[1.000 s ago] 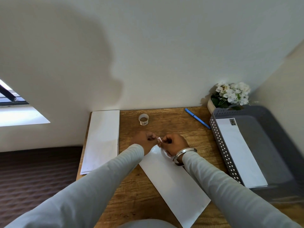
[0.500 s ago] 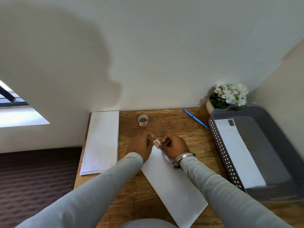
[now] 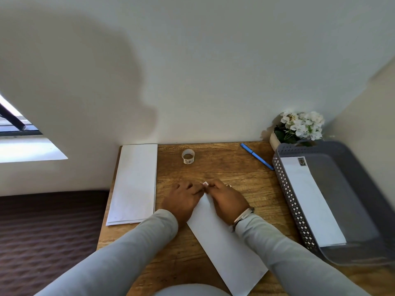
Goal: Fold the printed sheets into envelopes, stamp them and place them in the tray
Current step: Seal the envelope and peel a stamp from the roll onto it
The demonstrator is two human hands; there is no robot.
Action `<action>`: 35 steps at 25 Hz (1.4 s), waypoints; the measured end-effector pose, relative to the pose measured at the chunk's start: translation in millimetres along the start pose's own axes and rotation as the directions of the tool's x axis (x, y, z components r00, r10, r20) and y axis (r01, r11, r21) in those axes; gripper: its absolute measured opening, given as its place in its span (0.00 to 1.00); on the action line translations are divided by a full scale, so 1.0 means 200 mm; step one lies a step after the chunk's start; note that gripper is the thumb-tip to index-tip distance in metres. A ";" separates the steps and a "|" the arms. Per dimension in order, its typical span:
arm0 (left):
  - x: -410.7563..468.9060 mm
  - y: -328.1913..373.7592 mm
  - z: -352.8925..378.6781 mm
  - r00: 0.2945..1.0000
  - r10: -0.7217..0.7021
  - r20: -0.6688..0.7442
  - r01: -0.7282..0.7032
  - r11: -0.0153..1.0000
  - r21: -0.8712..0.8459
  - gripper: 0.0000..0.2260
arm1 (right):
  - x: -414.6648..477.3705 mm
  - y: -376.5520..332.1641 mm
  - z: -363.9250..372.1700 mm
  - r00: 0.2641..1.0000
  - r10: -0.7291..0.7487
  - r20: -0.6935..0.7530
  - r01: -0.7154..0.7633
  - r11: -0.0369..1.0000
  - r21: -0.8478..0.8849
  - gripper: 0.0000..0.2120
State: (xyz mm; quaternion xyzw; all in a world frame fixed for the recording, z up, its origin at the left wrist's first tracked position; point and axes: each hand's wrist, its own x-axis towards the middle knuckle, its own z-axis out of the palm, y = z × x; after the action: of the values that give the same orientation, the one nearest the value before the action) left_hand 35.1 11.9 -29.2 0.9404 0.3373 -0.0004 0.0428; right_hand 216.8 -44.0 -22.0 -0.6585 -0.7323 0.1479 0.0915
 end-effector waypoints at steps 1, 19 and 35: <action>0.00 0.00 -0.01 1.000 0.005 0.009 -0.006 1.000 0.005 0.26 | -0.01 0.00 0.01 0.999 -0.022 0.032 0.024 0.998 -0.063 0.19; 0.03 0.05 -0.06 0.996 -0.024 0.087 0.009 0.986 0.169 0.28 | -0.09 -0.01 0.02 0.994 -0.103 -0.027 0.097 0.978 -0.186 0.30; -0.04 0.02 -0.07 0.991 -0.049 0.122 0.040 0.997 0.069 0.25 | -0.10 -0.04 0.01 0.998 -0.060 0.026 0.064 0.982 -0.177 0.29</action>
State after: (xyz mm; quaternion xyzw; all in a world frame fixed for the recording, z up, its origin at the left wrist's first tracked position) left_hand 32.0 5.3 -15.7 0.9317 0.3547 -0.0709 0.0325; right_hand 211.0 -65.6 -18.9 -0.6393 -0.7636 0.0858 0.0292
